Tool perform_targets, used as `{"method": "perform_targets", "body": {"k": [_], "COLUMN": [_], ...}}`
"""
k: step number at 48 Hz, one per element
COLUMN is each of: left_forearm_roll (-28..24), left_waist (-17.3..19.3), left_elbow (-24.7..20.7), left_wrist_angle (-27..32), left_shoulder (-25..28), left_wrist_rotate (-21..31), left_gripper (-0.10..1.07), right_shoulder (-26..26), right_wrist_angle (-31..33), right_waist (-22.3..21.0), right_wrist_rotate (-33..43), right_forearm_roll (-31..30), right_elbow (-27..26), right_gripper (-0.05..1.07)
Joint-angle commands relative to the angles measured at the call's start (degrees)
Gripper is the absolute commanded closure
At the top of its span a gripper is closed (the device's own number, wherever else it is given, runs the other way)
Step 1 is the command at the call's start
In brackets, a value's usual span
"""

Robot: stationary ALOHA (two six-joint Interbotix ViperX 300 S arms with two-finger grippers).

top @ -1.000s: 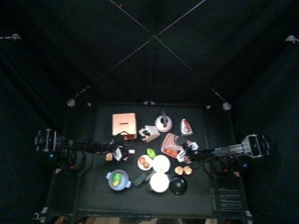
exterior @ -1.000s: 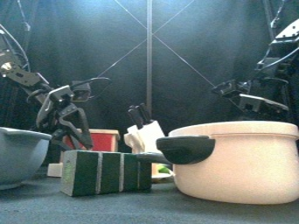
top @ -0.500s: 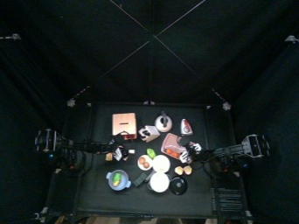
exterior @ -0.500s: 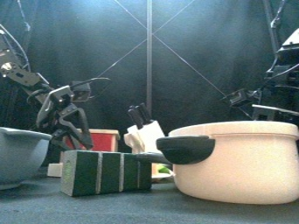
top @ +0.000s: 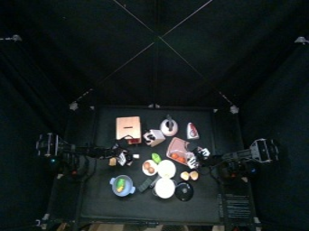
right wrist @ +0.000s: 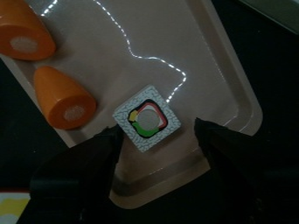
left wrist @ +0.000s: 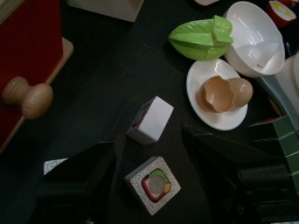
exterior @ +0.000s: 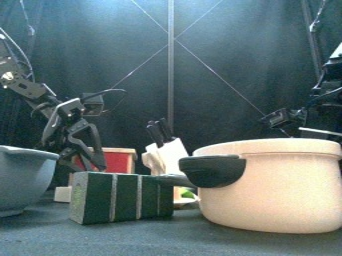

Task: Grab white sushi piece from plate

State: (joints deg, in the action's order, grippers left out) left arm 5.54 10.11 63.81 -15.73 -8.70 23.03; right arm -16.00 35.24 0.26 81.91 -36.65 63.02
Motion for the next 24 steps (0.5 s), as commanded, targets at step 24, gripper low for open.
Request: {"method": "perform_targets", "body": {"k": [24], "left_forearm_roll": [0.0], "left_waist": [0.2], "left_elbow": [-1.3], "left_wrist_angle": [-0.3], "left_shoulder": [-0.1], "left_wrist_rotate": [-0.2], "left_gripper": [0.08], "right_shoulder": [-1.8], "right_wrist_angle": [-1.1], "right_waist": [0.1], "right_wrist_rotate": [0.0], "right_forearm_roll": [-1.1], "right_elbow": [-1.9], "right_gripper": [0.24]}}
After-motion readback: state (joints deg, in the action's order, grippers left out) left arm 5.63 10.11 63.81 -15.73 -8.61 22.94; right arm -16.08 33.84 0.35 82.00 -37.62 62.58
